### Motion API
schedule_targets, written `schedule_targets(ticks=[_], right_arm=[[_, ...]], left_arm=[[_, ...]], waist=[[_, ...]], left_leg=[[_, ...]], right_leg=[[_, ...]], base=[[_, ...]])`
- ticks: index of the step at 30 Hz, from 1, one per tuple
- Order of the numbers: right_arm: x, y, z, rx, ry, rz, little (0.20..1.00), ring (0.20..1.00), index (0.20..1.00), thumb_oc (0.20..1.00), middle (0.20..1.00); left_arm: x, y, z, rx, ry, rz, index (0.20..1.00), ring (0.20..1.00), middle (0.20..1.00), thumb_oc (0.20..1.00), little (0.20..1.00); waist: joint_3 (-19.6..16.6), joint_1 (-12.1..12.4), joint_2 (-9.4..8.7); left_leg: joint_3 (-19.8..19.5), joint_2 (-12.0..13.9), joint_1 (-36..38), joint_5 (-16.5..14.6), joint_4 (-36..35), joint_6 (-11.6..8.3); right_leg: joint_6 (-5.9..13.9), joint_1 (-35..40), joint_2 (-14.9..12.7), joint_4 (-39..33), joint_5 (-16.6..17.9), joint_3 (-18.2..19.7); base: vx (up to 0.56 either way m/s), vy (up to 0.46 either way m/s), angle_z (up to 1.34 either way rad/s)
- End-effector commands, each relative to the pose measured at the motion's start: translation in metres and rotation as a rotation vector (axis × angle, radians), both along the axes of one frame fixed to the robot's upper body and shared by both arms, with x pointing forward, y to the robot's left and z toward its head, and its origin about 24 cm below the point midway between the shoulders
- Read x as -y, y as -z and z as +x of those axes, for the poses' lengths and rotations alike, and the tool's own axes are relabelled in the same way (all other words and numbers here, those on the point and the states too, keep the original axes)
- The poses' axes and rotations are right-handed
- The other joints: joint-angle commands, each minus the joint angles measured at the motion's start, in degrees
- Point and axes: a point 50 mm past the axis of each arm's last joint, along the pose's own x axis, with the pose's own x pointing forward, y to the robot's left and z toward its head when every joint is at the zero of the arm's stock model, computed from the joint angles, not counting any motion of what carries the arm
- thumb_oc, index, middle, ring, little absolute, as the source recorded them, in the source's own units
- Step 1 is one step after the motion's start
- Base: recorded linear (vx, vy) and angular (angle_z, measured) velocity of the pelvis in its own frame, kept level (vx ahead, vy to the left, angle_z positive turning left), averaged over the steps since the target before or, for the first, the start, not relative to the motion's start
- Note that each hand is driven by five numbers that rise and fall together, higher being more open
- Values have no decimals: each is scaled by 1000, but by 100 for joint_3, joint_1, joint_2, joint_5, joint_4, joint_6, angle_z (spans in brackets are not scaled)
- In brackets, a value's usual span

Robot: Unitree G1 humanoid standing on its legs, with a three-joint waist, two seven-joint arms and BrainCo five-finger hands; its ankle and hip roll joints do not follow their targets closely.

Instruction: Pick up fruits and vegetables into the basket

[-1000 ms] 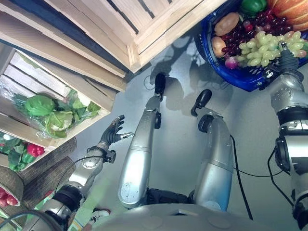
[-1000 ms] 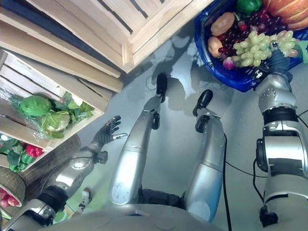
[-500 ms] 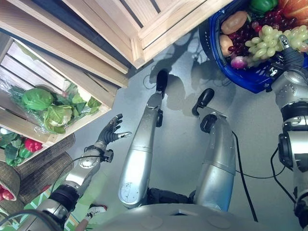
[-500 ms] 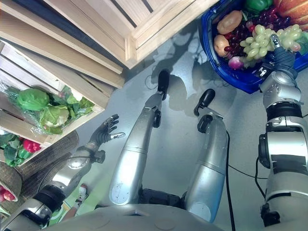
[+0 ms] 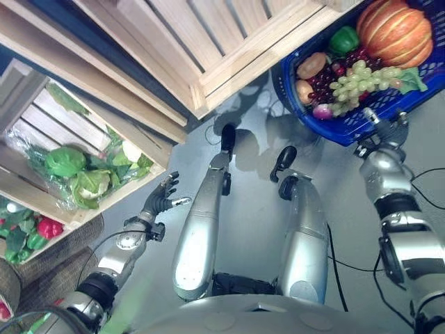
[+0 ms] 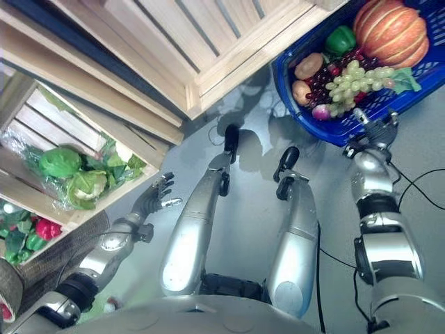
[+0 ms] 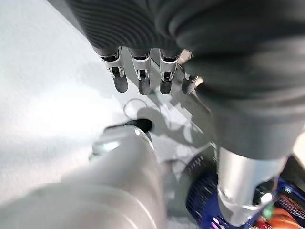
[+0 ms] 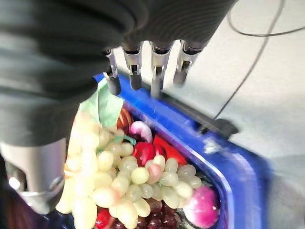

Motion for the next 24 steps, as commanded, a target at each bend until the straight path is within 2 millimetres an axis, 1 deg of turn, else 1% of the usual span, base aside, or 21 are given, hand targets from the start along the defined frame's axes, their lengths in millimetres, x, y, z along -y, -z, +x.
schedule_targets(ticks=[1,5,6,7,8,11,13,15,17,18,19,21,22,24], right_arm=[[13,12,-30,28,43,-58,1000,1000,1000,1000,1000],[-1,28,-51,31,-59,-90,1000,1000,1000,1000,1000],[-5,32,-56,26,-77,-89,1000,1000,1000,1000,1000],[-11,40,-65,14,-117,-94,1000,1000,1000,1000,1000],[-12,43,-69,4,-136,-100,1000,1000,1000,1000,1000],[-21,61,-84,-86,-242,-139,1000,1000,1000,1000,1000],[-31,76,-92,-194,-342,-183,1000,1000,1000,1000,1000],[-43,94,-102,-314,-458,-190,1000,1000,1000,1000,1000],[-53,115,-113,-441,-562,-159,1000,1000,1000,1000,1000],[-61,133,-124,-534,-622,-125,1000,1000,1000,1000,1000],[-65,142,-130,-585,-651,-78,1000,1000,1000,1000,1000],[-72,156,-141,-663,-698,-3,1000,1000,1000,1000,1000],[-74,159,-143,-682,-713,8,1000,1000,1000,1000,1000],[-83,173,-153,-762,-762,54,1000,1000,1000,1000,1000]], left_arm=[[-9,21,-35,-88,-65,-40,1000,1000,1000,1000,1000],[-16,29,-45,-117,-114,-68,1000,1000,1000,1000,1000],[-16,31,-46,-124,-123,-71,1000,1000,1000,1000,1000],[-17,34,-50,-136,-133,-76,1000,1000,1000,1000,1000],[-17,35,-52,-139,-136,-78,1000,1000,1000,1000,1000],[-17,46,-63,-181,-155,-78,1000,1000,1000,1000,1000],[-17,53,-71,-213,-171,-69,1000,1000,1000,1000,1000],[-16,61,-77,-249,-186,-61,1000,1000,1000,1000,1000],[-17,67,-81,-271,-205,-57,1000,1000,1000,1000,1000],[-17,73,-83,-297,-211,-61,1000,1000,1000,1000,1000],[-16,75,-84,-308,-206,-68,1000,1000,1000,1000,1000],[-15,79,-85,-335,-195,-69,1000,1000,1000,1000,1000],[-14,80,-85,-343,-193,-70,1000,1000,1000,1000,1000],[-12,87,-86,-405,-173,-88,1000,1000,1000,1000,1000]], waist=[[-258,-267,-9],[-258,-482,-256],[-258,-516,-304],[-259,-565,-382],[-290,-582,-418],[-663,-613,-560],[-967,-619,-645],[-1253,-620,-719],[-1491,-604,-760],[-1674,-569,-786],[-1752,-552,-800],[-1872,-524,-815],[-1887,-518,-818],[-2028,-482,-816]], left_leg=[[464,-87,926,-737,-143,315],[536,-15,1809,-740,-427,268],[547,-4,1983,-744,-477,254],[568,17,2339,-746,-609,228],[580,20,2457,-750,-657,219],[621,42,2929,-734,-1003,175],[624,42,3208,-699,-1271,165],[627,49,3512,-665,-1527,156],[624,43,3698,-659,-1638,160],[615,26,3854,-664,-1709,170],[613,17,3920,-671,-1733,174],[617,13,4024,-679,-1783,176],[617,12,4053,-678,-1799,176],[592,-17,4220,-656,-1938,177]], right_leg=[[193,763,546,-629,357,-42],[272,1684,654,-1135,444,47],[288,1875,669,-1244,460,61],[317,2253,694,-1452,486,92],[334,2387,699,-1546,502,113],[425,2893,702,-1979,578,149],[475,3194,713,-2272,635,173],[509,3513,734,-2522,676,177],[532,3695,730,-2655,719,186],[541,3859,724,-2769,756,176],[546,3933,719,-2822,775,164],[549,4046,710,-2901,797,140],[551,4076,710,-2921,804,136],[563,4256,715,-3079,856,95]], base=[[-2,89,-6],[19,101,-7],[48,125,-22],[55,95,-26],[70,98,-28],[102,55,-17],[112,30,-25],[106,36,-14],[83,44,-1],[80,41,3],[55,34,4],[0,10,2],[12,25,4],[4,20,10]])
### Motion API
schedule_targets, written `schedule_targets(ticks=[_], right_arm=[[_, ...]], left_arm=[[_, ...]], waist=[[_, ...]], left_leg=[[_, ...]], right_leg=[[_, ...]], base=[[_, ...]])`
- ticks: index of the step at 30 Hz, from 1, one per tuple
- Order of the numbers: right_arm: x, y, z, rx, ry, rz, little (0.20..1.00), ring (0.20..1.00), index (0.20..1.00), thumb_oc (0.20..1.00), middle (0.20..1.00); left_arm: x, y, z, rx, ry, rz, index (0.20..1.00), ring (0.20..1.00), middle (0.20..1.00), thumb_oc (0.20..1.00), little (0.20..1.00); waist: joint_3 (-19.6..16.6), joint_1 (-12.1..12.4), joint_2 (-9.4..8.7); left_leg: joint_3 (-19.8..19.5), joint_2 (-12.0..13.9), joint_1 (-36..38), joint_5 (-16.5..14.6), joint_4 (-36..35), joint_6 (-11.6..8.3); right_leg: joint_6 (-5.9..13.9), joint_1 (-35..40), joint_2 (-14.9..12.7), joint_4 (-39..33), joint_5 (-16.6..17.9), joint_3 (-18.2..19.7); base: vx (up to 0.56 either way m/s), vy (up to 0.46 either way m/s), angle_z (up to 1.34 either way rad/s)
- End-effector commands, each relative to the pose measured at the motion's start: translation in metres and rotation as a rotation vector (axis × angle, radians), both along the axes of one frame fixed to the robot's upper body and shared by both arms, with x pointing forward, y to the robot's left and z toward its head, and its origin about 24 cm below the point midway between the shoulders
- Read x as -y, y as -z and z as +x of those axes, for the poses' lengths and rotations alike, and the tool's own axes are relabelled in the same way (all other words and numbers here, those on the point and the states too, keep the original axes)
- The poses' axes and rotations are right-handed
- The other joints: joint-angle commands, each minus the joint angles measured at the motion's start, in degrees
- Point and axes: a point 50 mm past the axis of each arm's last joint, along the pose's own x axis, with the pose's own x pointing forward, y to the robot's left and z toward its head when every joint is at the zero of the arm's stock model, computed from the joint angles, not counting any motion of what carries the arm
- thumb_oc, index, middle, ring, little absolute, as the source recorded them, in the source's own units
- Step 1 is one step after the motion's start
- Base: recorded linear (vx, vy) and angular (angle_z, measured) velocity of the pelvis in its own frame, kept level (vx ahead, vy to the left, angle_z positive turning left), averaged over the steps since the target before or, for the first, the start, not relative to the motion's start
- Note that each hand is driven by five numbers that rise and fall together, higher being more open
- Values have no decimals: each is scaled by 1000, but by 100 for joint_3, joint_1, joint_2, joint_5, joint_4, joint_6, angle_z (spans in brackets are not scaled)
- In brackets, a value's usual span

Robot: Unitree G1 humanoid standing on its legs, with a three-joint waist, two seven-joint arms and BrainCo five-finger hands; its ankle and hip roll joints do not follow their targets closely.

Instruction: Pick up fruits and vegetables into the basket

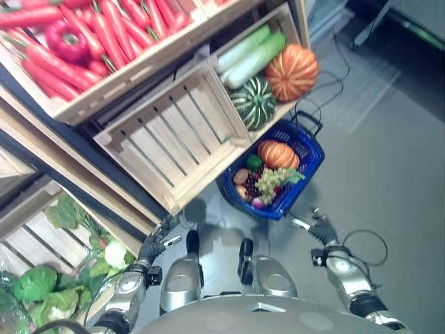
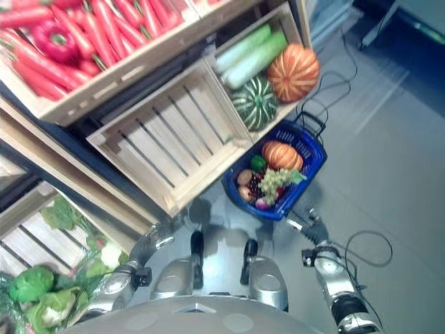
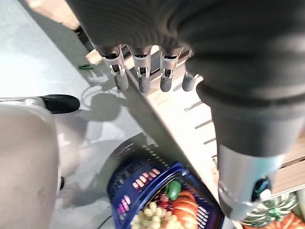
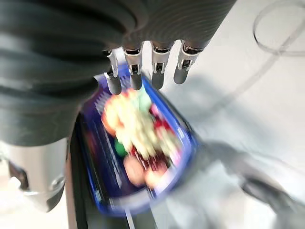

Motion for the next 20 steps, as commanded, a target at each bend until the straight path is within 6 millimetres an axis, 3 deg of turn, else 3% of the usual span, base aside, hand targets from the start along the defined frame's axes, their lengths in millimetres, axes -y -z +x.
schedule_targets(ticks=[1,12,20], right_arm=[[0,4,1,-70,-93,19,1000,1000,1000,1000,1000],[-20,32,-33,-337,-34,230,1000,1000,1000,1000,1000],[-21,37,-44,-424,12,356,1000,1000,1000,1000,1000]], left_arm=[[9,4,4,-13,72,-24,1000,1000,1000,1000,1000],[25,22,-3,-182,128,-113,1000,1000,1000,1000,1000],[33,25,-5,-220,133,-213,1000,1000,1000,1000,1000]], waist=[[-149,84,41],[-392,107,163],[-399,105,232]], left_leg=[[180,-259,202,-626,207,164],[123,-401,571,-672,64,233],[77,-471,688,-715,72,295]], right_leg=[[201,83,91,-112,269,-36],[181,497,56,-405,331,-109],[142,625,64,-413,292,-77]], base=[[-8,11,12],[-11,28,2],[-13,25,1]])
